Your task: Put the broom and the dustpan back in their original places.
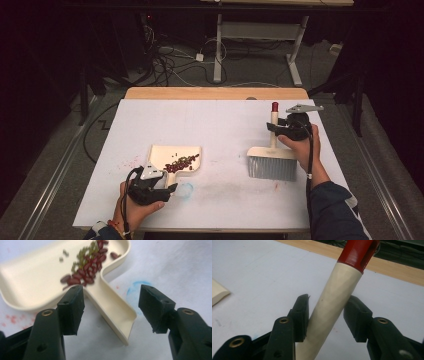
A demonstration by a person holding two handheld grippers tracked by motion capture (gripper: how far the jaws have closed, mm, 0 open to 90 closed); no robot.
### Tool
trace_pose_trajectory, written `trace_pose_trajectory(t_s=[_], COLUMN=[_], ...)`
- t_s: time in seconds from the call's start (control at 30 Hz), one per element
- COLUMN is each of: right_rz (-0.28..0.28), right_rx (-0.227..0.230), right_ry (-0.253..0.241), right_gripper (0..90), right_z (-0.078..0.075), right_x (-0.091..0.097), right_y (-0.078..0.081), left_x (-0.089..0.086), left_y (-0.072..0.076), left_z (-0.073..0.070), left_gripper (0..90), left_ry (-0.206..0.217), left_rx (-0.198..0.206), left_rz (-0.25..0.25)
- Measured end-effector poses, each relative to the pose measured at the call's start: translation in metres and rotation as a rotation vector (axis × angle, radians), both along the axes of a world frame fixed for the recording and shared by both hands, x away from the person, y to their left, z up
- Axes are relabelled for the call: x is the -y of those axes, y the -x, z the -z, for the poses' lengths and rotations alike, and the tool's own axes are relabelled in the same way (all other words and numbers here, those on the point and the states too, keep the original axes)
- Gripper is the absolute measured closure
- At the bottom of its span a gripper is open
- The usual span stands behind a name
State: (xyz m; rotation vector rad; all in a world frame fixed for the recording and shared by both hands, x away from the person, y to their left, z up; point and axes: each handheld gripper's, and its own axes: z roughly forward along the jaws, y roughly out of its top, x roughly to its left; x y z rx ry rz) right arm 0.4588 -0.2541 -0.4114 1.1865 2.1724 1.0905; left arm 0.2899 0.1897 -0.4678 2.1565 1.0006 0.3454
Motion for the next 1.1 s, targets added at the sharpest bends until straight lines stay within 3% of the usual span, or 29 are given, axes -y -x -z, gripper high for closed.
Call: trace_pose_trajectory(t_s=[0.07,0.13,0.2,0.37,0.63,0.8,0.93,1.0,1.1], right_rz=[0.016,0.046,0.063,0.063,0.051,0.047,0.041,0.034,0.044], right_rx=[-0.009,-0.006,0.007,0.009,0.028,0.041,0.052,0.062,0.098], right_ry=[0.021,0.042,0.027,0.029,0.017,0.050,0.031,0.016,-0.012], right_gripper=[54.1,49.9,48.2,48.3,46.1,42.6,38.9,37.2,33.0], right_z=[0.005,0.008,0.009,0.012,0.014,0.017,0.014,0.011,0.006], right_x=[-0.002,-0.004,-0.004,-0.008,-0.013,-0.015,-0.014,-0.014,-0.016], right_y=[-0.004,-0.006,-0.007,-0.006,0.000,0.003,0.007,0.010,0.016], left_x=[-0.002,-0.003,-0.005,-0.007,-0.003,-0.003,-0.002,-0.001,0.002], left_y=[0.005,0.008,0.007,0.006,0.002,0.004,0.004,0.004,0.004], left_z=[-0.002,-0.003,-0.003,-0.001,0.000,-0.001,-0.002,-0.002,-0.001], left_gripper=[33.5,31.0,28.4,22.5,22.0,21.8,21.8,21.9,21.9], left_ry=[-0.001,-0.029,-0.052,-0.042,-0.045,-0.050,-0.048,-0.072,-0.075], left_rx=[0.046,0.092,0.112,0.134,0.158,0.167,0.182,0.185,0.188], left_rz=[0.033,0.047,0.046,0.047,0.044,0.044,0.045,0.035,0.041])
